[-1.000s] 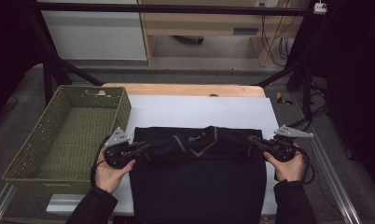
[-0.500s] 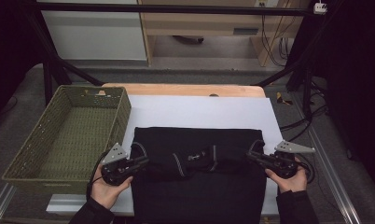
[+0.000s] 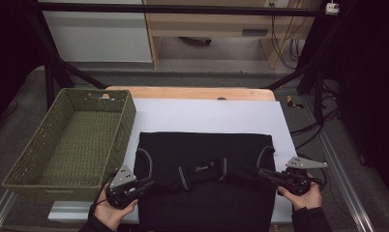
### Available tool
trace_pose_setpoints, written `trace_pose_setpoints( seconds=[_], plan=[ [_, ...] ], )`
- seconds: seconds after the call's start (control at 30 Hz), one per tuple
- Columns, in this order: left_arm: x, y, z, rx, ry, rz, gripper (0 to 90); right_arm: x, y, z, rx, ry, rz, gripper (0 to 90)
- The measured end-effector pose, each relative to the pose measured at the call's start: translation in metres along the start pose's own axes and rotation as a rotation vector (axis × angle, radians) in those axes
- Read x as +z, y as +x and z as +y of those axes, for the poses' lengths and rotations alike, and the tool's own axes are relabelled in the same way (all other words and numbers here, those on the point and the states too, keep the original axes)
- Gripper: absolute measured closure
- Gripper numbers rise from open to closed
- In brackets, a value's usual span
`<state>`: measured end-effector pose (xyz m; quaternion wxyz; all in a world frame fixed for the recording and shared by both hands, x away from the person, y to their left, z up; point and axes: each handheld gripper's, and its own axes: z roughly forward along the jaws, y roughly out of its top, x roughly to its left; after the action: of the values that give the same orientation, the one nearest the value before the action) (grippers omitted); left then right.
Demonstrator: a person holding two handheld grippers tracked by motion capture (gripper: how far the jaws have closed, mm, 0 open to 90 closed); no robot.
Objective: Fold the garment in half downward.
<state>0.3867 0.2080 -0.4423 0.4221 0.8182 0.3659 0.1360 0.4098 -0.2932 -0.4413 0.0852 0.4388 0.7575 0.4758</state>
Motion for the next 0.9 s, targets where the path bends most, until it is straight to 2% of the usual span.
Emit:
trace_pose_setpoints(
  seconds=[0.13,0.33,0.6,0.63,0.73,0.8,0.9],
  plan=[
    [0.004,-0.001,-0.006,-0.012,0.035,-0.003,76.9,0.002,-0.005,-0.011,0.004,0.029,-0.022,77.8],
    [0.012,-0.001,-0.011,-0.006,0.071,0.011,74.8,0.013,-0.01,-0.022,-0.006,0.084,-0.056,76.7],
    [0.02,-0.002,-0.013,-0.006,0.094,0.018,69.3,0.02,-0.013,-0.028,-0.033,0.065,-0.071,67.8],
    [0.021,-0.003,-0.013,-0.004,0.096,0.017,67.3,0.021,-0.014,-0.028,-0.045,0.058,-0.074,64.0],
    [0.023,-0.003,-0.013,-0.008,0.091,0.01,59.8,0.021,-0.014,-0.027,-0.037,0.044,-0.071,54.6],
    [0.022,-0.002,-0.01,-0.008,0.069,0.006,51.7,0.02,-0.013,-0.024,-0.057,0.04,-0.065,50.2],
    [0.023,-0.002,-0.006,-0.013,0.03,-0.008,40.8,0.017,-0.008,-0.016,-0.069,0.002,-0.056,44.4]
  ],
)
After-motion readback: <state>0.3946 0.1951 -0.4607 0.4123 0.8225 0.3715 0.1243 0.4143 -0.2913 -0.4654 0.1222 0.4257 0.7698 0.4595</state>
